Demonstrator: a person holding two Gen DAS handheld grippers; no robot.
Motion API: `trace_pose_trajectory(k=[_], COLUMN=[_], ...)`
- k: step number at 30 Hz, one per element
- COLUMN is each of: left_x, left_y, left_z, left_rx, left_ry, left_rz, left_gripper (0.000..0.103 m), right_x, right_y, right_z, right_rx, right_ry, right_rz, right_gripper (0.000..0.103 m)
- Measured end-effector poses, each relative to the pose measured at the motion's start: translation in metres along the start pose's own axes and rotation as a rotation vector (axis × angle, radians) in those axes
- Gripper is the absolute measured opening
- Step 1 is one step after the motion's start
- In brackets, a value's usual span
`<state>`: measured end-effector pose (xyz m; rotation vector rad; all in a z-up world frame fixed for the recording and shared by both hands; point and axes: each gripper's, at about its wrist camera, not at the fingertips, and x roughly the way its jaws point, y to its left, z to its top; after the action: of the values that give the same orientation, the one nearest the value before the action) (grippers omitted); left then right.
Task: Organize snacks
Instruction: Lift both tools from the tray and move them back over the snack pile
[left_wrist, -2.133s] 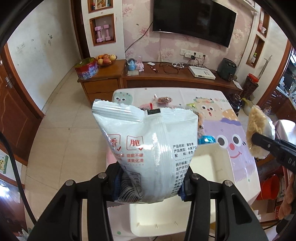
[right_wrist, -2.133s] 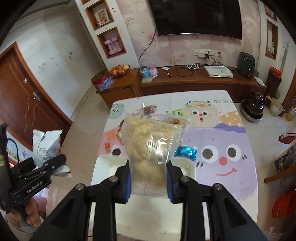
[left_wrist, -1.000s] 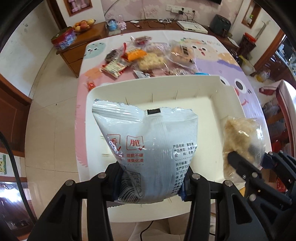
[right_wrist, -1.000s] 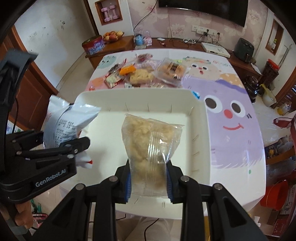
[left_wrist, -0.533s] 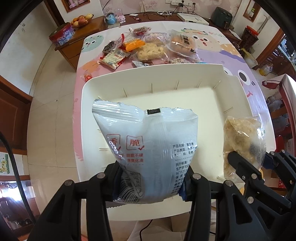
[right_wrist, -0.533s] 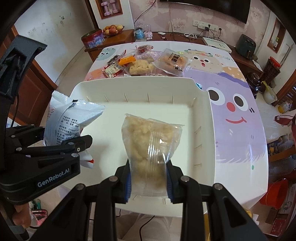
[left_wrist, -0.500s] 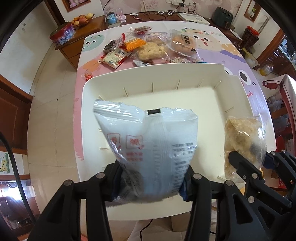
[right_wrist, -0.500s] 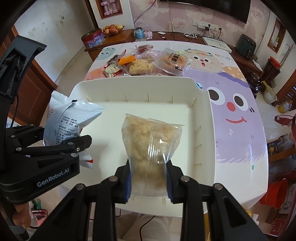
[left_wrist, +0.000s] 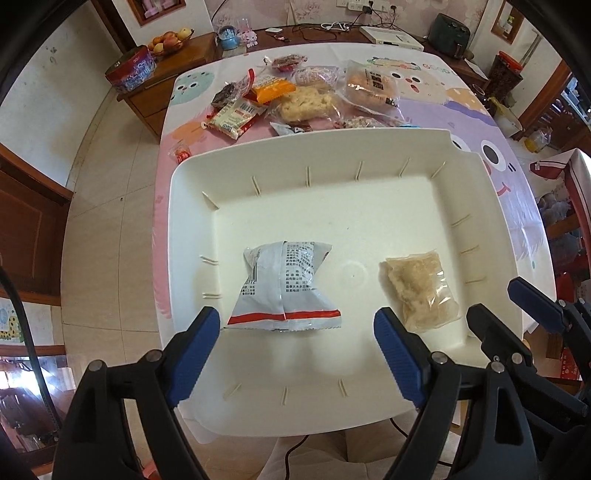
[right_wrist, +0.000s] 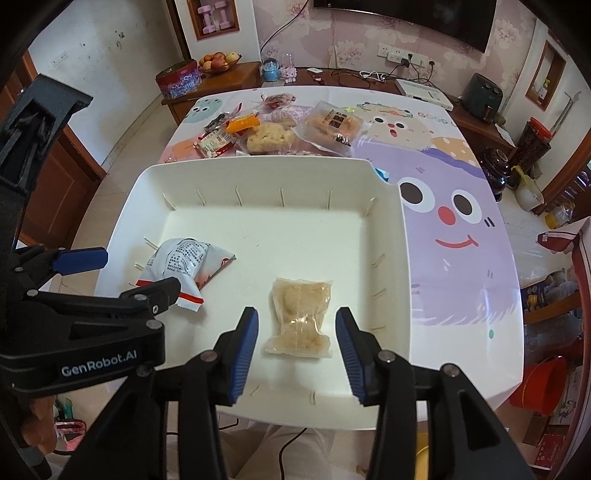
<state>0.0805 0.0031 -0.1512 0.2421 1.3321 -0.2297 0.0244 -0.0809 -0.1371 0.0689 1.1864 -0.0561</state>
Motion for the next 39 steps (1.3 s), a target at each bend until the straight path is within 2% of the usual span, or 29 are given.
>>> trace_pose_trajectory(k=[13, 23, 30, 39], left_x=[-0.015, -0.038, -0.06, -0.072], left_y=[-0.005, 0.001, 0.003, 0.008], left_z=[0.009, 0.033, 0.057, 0.1], left_rx=[-0.001, -0.043, -0.044, -0.068], left_ry=[-0.054, -0.171, -0.269, -0.289], left_rz=[0.008, 0.037, 0.003, -0.049], left_gripper=[0.085, 0.085, 0.085, 0.085], right_x=[-0.014, -0.03, -0.044, -0.052], right_y=[-0.006, -0.018, -0.035, -0.062], right_z=[0.002, 0.016, 0.034, 0.07], right_rx=[-0.004, 0.007, 0.06, 0.118], right_ry=[-0.048, -0.132, -0.206, -0.28], right_rz=[-0.004, -0.057, -0.067, -0.093], right_gripper=[0.045, 0.045, 0.045, 0.045])
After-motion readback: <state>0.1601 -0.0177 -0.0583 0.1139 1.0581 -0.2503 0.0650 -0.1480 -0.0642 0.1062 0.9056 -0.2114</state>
